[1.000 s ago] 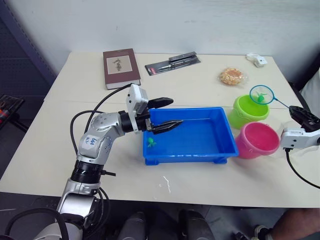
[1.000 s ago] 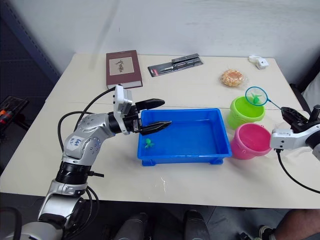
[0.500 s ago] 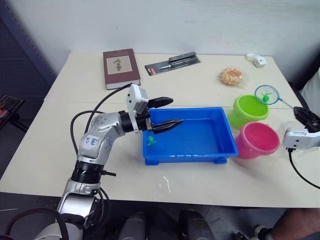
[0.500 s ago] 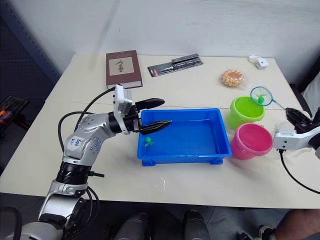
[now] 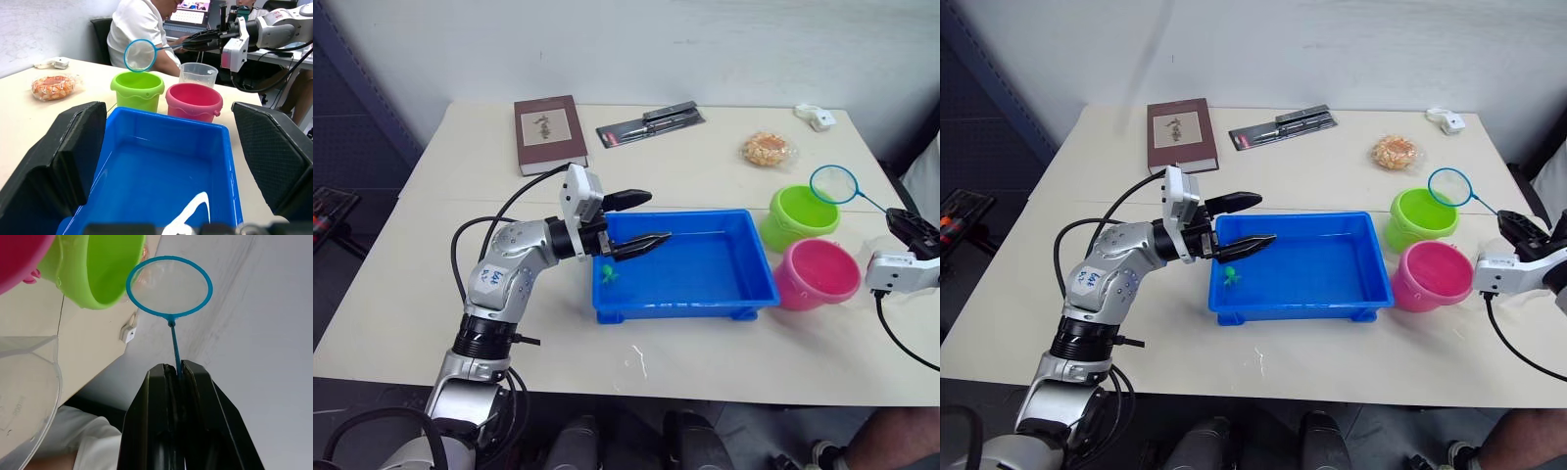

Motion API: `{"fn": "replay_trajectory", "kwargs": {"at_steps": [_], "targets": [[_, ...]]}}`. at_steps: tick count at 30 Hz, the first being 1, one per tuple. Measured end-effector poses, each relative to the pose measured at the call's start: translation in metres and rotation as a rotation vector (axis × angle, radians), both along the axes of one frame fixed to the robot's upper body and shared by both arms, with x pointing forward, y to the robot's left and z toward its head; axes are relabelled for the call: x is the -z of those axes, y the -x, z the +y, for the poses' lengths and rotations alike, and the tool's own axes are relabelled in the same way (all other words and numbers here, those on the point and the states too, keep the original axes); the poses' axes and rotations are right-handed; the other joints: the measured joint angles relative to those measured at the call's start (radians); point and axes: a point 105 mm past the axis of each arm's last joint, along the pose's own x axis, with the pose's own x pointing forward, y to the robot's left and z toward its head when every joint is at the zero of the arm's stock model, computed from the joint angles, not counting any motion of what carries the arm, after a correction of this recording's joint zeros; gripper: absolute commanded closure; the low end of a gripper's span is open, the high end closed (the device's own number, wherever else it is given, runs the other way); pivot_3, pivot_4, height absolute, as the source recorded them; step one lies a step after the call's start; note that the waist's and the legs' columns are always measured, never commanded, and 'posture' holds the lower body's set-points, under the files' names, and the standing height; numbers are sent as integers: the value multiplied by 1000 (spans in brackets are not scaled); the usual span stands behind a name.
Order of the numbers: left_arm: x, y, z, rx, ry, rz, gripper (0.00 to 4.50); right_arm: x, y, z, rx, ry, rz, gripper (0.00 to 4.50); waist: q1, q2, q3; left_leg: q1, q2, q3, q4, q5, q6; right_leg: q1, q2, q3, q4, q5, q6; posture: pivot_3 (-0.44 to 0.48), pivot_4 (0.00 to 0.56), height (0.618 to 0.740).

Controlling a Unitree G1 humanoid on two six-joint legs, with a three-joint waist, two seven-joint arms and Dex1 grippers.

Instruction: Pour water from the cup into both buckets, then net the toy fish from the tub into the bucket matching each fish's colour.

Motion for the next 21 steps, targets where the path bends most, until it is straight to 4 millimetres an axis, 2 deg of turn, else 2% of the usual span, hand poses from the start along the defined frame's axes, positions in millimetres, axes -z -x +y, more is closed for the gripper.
{"fn": "replay_trajectory", "kwargs": {"at_steps": [3, 5, 8, 11, 13, 15, 19, 21], "targets": [[-1, 1, 8, 0, -21, -21, 112, -19, 0, 7, -50, -180, -36, 4500, -2, 0, 0, 1, 1, 0, 0, 0, 0, 0, 1, 0, 0, 0, 0, 0, 150, 738], [-1, 2, 18, 4, -40, -36, 112, -23, 0, 13, -85, -303, -5, 4500, -5, 0, 0, 1, 1, 0, 0, 0, 0, 1, 1, 0, -1, 0, 0, 0, 150, 738], [5, 11, 57, 21, -134, -35, 112, -14, 0, 51, -226, -630, 224, 4500, -21, 0, 0, 1, 3, -1, -1, 0, -1, 1, 2, 0, 0, 0, 0, 0, 150, 738], [2, 18, 81, 29, -215, -40, 112, -1, 9, 84, -309, -837, 505, 4500, -20, 0, 0, 1, 2, -2, 0, 0, 0, 2, 1, -1, 0, 0, 0, 0, 150, 738], [1, 22, 95, 29, -278, -33, 112, 6, 18, 114, -381, -873, 671, 4500, -17, 0, 0, 1, 2, -3, 0, 0, 0, 2, 0, -2, -1, 0, 0, 0, 150, 738], [-1, 25, 104, 32, -328, -31, 112, 16, 23, 135, -401, -884, 802, 4500, -6, 0, 0, 1, 1, -3, 1, -1, 1, 2, -1, -2, 0, 0, 0, 0, 150, 738], [7, 33, 117, 37, -461, 10, 112, 33, 25, 164, -385, -860, 986, 4500, 3, -1, 1, -1, 1, -4, 2, -1, 1, 1, -1, -2, -1, 0, 0, 0, 150, 738], [13, 39, 114, 61, -519, 26, 112, 48, 22, 181, -372, -827, 1064, 4500, 2, -1, 1, -1, 0, -4, 2, -1, 1, 1, -1, -2, -1, 0, -1, 0, 150, 738]]}}
